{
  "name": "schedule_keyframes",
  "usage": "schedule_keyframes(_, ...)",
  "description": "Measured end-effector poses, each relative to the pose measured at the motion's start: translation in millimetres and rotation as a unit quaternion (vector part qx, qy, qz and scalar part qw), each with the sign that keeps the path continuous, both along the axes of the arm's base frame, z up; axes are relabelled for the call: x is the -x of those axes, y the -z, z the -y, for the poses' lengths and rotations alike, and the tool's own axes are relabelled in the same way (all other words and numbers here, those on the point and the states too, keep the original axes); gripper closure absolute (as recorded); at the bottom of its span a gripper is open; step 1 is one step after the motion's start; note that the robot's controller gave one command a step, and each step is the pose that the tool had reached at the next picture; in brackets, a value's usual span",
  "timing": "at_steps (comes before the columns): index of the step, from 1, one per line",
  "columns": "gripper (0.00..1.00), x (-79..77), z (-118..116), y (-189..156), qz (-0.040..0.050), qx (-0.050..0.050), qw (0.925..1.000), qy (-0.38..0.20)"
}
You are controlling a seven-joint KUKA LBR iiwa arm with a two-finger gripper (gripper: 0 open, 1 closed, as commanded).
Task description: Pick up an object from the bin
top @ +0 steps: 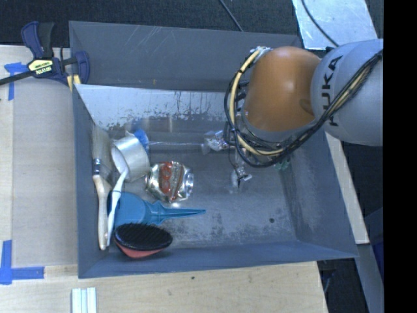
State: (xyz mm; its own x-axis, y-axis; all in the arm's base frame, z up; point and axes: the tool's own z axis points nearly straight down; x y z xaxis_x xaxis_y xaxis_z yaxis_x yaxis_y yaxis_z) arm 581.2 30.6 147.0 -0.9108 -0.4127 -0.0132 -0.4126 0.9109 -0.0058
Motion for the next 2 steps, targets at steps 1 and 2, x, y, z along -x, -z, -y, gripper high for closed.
schedule_keyframes(1,0.00,-36.5,-62,48,-0.0028,0.000,0.9598,-0.281)
schedule_keyframes(2,0.00,-17.4,-86,74,0.0013,0.003,0.9937,-0.112)
